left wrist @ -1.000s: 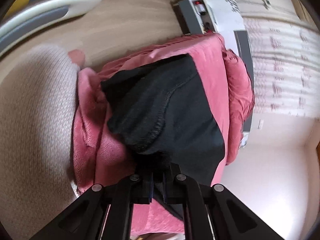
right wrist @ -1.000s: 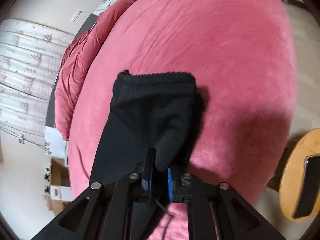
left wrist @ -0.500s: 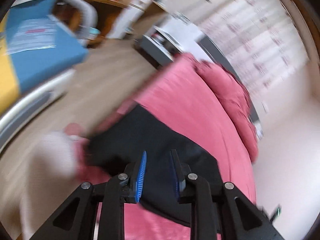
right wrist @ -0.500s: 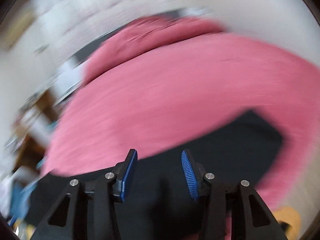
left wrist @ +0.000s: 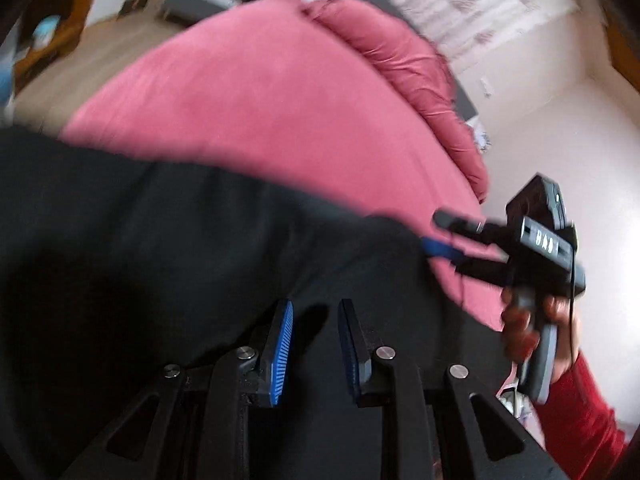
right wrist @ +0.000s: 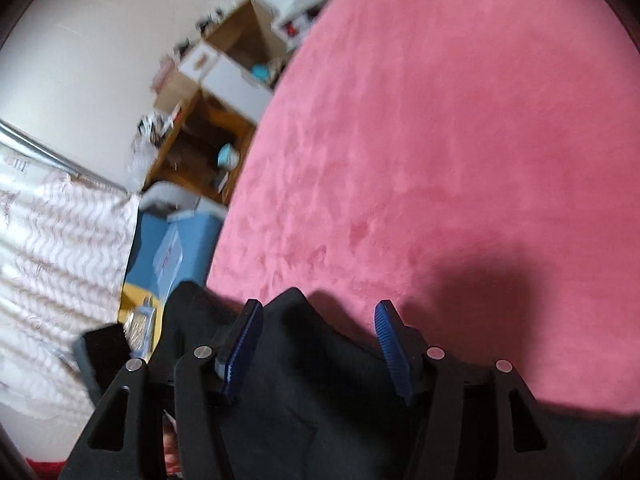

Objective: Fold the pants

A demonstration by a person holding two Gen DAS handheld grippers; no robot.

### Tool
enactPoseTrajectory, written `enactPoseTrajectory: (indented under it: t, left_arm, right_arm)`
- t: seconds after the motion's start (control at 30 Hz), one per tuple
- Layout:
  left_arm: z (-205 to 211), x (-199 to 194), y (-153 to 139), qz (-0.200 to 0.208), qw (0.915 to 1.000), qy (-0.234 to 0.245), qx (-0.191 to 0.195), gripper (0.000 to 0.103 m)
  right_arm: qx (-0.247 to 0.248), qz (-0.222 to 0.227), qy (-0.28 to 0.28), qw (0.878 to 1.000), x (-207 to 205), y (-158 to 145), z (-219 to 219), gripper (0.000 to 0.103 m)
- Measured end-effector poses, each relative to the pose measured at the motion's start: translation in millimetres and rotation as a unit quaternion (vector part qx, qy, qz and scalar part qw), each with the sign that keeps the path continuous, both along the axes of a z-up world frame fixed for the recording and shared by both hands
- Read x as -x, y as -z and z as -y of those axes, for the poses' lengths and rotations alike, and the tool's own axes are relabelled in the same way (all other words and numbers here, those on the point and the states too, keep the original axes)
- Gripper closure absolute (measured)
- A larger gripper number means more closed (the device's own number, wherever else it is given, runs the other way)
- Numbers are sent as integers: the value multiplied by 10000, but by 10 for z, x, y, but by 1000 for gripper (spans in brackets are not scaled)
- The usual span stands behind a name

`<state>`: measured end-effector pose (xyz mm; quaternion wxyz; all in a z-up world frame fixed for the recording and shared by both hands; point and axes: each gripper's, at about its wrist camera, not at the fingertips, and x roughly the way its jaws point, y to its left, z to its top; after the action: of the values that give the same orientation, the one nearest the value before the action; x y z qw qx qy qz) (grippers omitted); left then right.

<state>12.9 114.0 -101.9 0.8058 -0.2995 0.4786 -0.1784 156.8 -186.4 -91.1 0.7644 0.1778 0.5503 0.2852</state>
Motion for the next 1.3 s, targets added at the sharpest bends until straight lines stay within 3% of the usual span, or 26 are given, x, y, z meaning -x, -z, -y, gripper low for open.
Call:
enactPoseTrajectory:
  t: [0.07, 0.1, 0.13, 0.23, 0.33, 0.43, 0.5, 0.57, 0.6, 0.67, 0.7, 0.77, 0.8, 0.87, 0.93, 1.0, 1.03, 1.13, 1.2, 1.23, 1.3]
  left_arm:
    - [-139, 152, 209, -106, 9993, -110, 338, 99]
    - [-205, 215, 275, -128, 9987, -187, 449, 101]
    - [-230, 264, 294, -92, 9986, -166, 497, 101]
    - [-145, 316, 217, 144, 9999, 35, -34, 101]
    - [-153, 303, 248, 210, 9998, -3, -31, 101]
    - [-127, 293, 248, 255, 9997, 25, -33, 101]
    - [-107, 302, 241, 339, 9993, 50, -115, 101]
    - [-30, 334, 224, 427, 9988, 62, -249, 101]
    - [-1, 345, 200, 459, 9984, 53, -319, 101]
    - [-12, 352, 169, 454, 9985, -17, -295, 101]
    - [-47, 363, 130, 482, 9986, -112, -204, 101]
    - [-196, 423, 32, 722, 9954, -603, -182, 101]
    - [-274, 454, 6, 806, 9929, -850, -207, 101]
    - [-424, 462, 80, 573, 9904, -1230, -262, 101]
    - [-522, 439, 225, 271, 9910, -1306, 89, 103]
    - [-509, 436, 203, 283, 9914, -1281, 15, 103]
    - [-451, 427, 161, 263, 9922, -1199, -215, 103]
    - [-323, 421, -3, 181, 9942, -1024, -282, 98]
    - [-257, 370, -160, 277, 9958, -857, -172, 97]
    - [-237, 332, -233, 366, 9960, -807, -151, 97]
    - [-144, 188, -445, 682, 9952, -648, -257, 97]
  right_arm:
    - [-37, -230, -283, 9993, -59, 143, -91, 43]
    - [-176, -322, -422, 9984, -81, 176, -96, 43]
    - [-421, -396, -600, 9965, -87, 209, -121, 43]
    - [-874, -471, -1148, 9884, 27, 201, -184, 43]
    - [-871, -449, -1476, 9842, 30, 233, -301, 43]
    - [-1351, -678, -1759, 9727, -60, 309, -507, 43]
    - [-1347, -699, -1832, 9713, -141, 365, -703, 43]
    - [-951, -743, -1581, 9800, -183, 453, -820, 45]
    - [-734, -720, -1454, 9840, -176, 488, -851, 51]
    - [-538, -379, -912, 9937, -97, 419, -733, 87]
    - [-748, -219, -519, 9956, -46, 357, -570, 91]
    - [-1487, 93, 302, 9884, 121, 240, -233, 93]
    - [-1550, 247, 527, 9862, 192, 204, -164, 93]
    - [-1573, 550, 954, 9814, 294, 203, -93, 93]
    - [-1306, 575, 1175, 9828, 256, 336, -138, 93]
    - [-897, 540, 1281, 9862, 177, 474, -213, 93]
    - [-751, 452, 1291, 9878, 124, 550, -230, 93]
    - [-606, 557, 1101, 9905, 114, 471, -222, 89]
    - [-388, 847, 1115, 9894, 254, 315, -158, 72]
    - [-81, 1107, 1318, 9850, 371, 188, -59, 48]
    - [119, 1676, 1748, 9702, 632, -48, 117, 44]
